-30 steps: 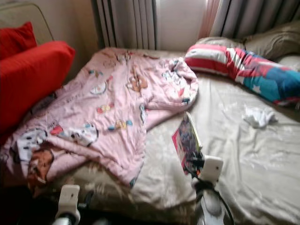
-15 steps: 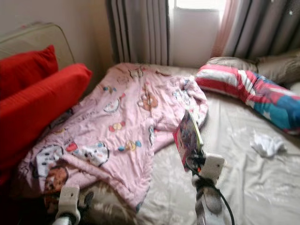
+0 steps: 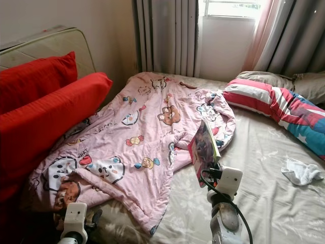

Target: Clean up the room

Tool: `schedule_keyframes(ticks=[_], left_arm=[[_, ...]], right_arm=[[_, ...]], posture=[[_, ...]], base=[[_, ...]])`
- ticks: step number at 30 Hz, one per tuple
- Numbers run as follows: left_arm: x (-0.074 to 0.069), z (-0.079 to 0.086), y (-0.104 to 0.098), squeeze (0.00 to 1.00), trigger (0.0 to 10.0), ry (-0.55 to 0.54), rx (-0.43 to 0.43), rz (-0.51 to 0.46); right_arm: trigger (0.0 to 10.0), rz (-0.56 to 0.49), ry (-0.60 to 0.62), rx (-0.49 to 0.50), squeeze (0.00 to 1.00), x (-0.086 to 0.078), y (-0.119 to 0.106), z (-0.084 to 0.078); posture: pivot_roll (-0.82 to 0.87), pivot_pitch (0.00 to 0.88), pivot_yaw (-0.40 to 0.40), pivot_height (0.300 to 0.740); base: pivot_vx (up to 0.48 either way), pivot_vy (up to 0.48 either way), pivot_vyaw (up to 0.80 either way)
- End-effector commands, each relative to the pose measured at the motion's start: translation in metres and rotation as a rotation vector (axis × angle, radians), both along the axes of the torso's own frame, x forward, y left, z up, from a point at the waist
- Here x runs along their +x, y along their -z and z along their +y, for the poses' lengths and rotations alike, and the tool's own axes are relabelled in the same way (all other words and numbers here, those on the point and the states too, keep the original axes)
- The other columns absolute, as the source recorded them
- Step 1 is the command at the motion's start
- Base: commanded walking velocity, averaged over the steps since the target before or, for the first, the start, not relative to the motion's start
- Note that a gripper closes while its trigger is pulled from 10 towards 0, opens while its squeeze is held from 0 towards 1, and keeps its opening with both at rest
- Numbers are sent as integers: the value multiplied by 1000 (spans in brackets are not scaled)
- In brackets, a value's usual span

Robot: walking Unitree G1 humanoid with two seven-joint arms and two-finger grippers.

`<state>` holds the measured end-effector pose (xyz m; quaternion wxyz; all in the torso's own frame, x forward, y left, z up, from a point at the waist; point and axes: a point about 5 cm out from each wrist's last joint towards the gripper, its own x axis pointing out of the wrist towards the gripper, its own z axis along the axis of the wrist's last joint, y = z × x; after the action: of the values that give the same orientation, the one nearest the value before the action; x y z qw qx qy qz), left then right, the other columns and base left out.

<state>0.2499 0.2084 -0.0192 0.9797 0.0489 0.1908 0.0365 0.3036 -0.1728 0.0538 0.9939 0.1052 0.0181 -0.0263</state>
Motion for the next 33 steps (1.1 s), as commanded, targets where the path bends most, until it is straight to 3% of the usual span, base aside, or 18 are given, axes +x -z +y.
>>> schedule_keyframes(ticks=[1,17,26,33], left_arm=[[3,1,-2,0,10000,3,4,-5],[6,-5,-3,0,10000,50,49,3],[7,-6,-3,0,10000,46,48,0],[6,-5,-2,0,10000,41,46,2]], right_arm=[[10000,-35,7,-9,0,5,-8,-2],[10000,-36,19,-18,0,5,-8,0],[10000,-41,29,-12,0,6,-9,-3],[10000,-48,34,0,0,6,-10,-3]], posture=[[13,0,13,740],[17,0,16,740],[16,0,13,740],[12,3,13,740]], base=[[0,0,-769],[0,0,-673],[0,-343,0],[0,-369,-756]])
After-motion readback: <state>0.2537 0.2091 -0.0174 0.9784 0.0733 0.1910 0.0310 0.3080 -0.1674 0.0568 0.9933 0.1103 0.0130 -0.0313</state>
